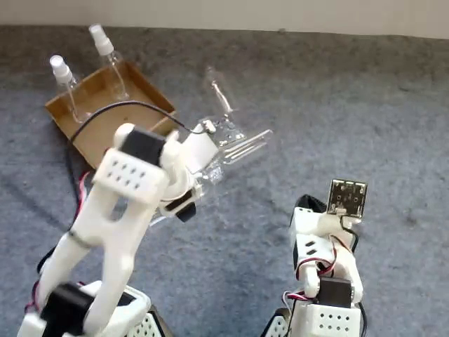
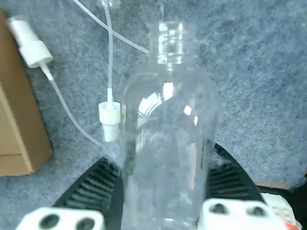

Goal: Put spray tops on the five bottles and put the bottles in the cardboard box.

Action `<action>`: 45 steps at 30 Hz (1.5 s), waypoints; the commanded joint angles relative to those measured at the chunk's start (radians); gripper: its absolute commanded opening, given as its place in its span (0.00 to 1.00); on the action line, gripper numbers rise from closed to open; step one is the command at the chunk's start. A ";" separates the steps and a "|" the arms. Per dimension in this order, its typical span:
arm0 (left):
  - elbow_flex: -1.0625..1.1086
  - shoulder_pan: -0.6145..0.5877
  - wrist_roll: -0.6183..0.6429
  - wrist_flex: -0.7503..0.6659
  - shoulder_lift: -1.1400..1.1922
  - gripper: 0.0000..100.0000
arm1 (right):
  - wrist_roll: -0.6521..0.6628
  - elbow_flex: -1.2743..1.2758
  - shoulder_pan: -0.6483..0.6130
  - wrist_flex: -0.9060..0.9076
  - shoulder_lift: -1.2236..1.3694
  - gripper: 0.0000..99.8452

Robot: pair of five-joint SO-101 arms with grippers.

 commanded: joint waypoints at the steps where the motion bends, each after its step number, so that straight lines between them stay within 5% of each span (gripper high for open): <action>1: 0.010 0.004 -0.009 0.009 -0.170 0.03 | 0.002 0.177 -0.008 0.004 -0.012 0.02; 5: 0.157 0.007 -0.012 -0.035 -0.186 0.03 | 0.002 0.177 -0.008 0.004 -0.010 0.02; 14: 0.647 0.010 -0.014 -0.617 -0.137 0.03 | 0.002 0.177 -0.008 0.016 -0.008 0.02; 18: 0.736 0.010 -0.069 -0.764 -0.137 0.04 | 0.002 0.177 -0.008 0.031 -0.012 0.02; 22: 0.748 -0.001 -0.212 -0.766 -0.137 0.10 | 0.002 0.177 -0.008 0.031 -0.012 0.02; 45: 0.750 -0.016 -0.387 -0.654 -0.136 0.27 | 0.002 0.177 -0.008 0.031 -0.012 0.02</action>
